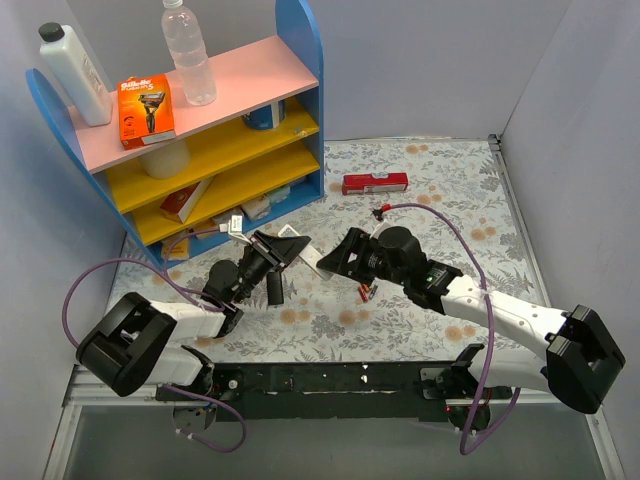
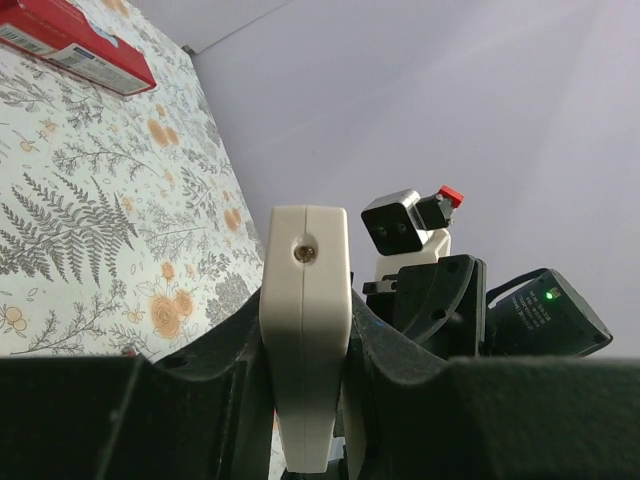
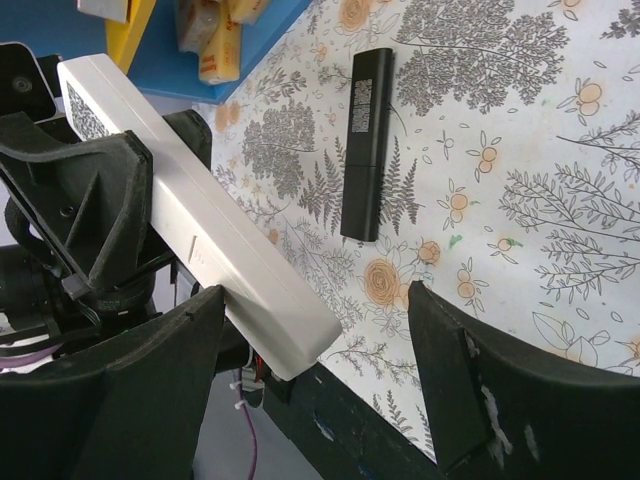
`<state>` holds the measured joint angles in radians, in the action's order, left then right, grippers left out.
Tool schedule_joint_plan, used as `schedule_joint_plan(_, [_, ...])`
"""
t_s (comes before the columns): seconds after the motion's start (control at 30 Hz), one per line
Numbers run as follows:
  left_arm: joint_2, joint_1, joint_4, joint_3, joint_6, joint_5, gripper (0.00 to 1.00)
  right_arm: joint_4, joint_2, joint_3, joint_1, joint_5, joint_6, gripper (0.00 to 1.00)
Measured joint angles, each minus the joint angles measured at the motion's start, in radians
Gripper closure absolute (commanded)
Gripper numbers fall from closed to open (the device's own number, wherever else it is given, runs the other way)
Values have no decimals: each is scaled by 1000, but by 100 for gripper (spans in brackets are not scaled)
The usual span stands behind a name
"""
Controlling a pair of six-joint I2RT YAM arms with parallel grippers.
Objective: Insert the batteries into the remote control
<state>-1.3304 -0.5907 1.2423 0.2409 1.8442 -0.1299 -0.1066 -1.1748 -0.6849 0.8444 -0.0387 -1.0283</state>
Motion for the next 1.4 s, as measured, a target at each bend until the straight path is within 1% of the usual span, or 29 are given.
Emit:
schedule_joint_plan(0.33, [16,0,23,-4,-2,-16,100,-37,-24,-28,-2,-51,23,20])
schedule_joint_plan(0.5, [32,1,26,-4,-9,-24,100,-58,-55,-60,-2,-70,21,23])
schedule_joint_plan(0.57, [35,4,26,-4,-13,-24,100,-69,-62,-62,-2,-73,13,29])
schedule_joint_plan(0.6, [35,5,26,-4,-16,-24,100,-71,-64,-62,-2,-74,9,37])
schedule_joint_plan(0.67, [35,5,24,-4,-22,-24,100,-74,-64,-62,-2,-74,-1,47])
schedule_joint_plan(0.7, [35,6,23,-4,-23,-21,100,-76,-64,-62,0,-75,-11,55])
schedule_joint_plan(0.77, [37,14,21,-4,-5,-9,100,-77,-59,-61,-1,-87,-20,56])
schedule_joint_plan(0.8, [38,18,21,-4,11,-8,100,-82,-52,-59,-1,-94,-22,59])
schedule_joint_plan(0.97, [48,15,22,-3,27,-17,100,-72,-27,-50,0,-106,-36,62])
schedule_joint_plan(1.07, [46,13,17,2,23,-30,100,-55,-18,-45,0,-107,-46,62])
schedule_joint_plan(1.17, [43,12,14,9,22,-41,100,-48,-7,-39,-1,-107,-51,57])
schedule_joint_plan(1.2, [43,11,13,10,22,-43,100,-53,-2,-35,-1,-107,-52,52])
schedule_joint_plan(1.27, [42,7,14,11,22,-42,100,-63,7,-24,-1,-107,-50,48])
schedule_joint_plan(1.3, [42,6,14,11,23,-40,100,-69,10,-20,-2,-107,-48,41])
schedule_joint_plan(1.37, [42,4,14,11,22,-30,100,-73,10,-19,-5,-105,-35,34])
schedule_joint_plan(1.4, [42,4,18,11,15,-19,100,-64,9,-19,-8,-99,-28,30])
